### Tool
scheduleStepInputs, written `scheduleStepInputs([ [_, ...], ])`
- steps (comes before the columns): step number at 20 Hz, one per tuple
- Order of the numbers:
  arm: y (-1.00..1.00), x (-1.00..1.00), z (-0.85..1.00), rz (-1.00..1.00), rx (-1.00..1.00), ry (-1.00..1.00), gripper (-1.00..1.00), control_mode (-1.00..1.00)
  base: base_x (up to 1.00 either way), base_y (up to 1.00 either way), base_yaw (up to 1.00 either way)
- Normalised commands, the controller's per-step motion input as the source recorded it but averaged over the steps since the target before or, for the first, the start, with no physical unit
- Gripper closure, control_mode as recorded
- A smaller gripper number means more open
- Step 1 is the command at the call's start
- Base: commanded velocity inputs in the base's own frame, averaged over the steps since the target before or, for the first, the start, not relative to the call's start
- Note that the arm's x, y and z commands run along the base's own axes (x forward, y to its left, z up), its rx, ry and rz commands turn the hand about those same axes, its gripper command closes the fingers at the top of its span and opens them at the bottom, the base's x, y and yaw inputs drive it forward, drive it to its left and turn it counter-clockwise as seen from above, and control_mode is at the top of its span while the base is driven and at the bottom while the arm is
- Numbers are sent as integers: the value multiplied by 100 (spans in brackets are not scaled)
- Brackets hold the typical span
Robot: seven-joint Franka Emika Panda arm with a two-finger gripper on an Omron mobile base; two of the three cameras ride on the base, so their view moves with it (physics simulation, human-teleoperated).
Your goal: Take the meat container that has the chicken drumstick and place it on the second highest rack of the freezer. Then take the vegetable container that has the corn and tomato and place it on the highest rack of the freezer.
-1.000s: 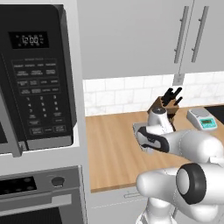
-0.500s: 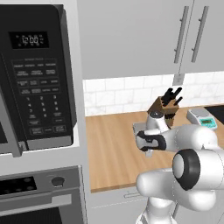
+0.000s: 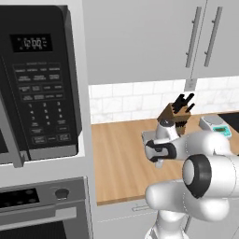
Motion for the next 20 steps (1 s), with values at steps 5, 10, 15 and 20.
scheduleStepInputs([
  [5,0,2,-14,0,0,2,100,-100,0,0,0],
  [10,0,-1,5,0,0,-3,100,-100,0,0,0],
  [15,17,-20,57,11,0,-8,100,-100,0,0,0],
  [20,30,-43,97,16,0,-6,100,-100,0,0,0],
])
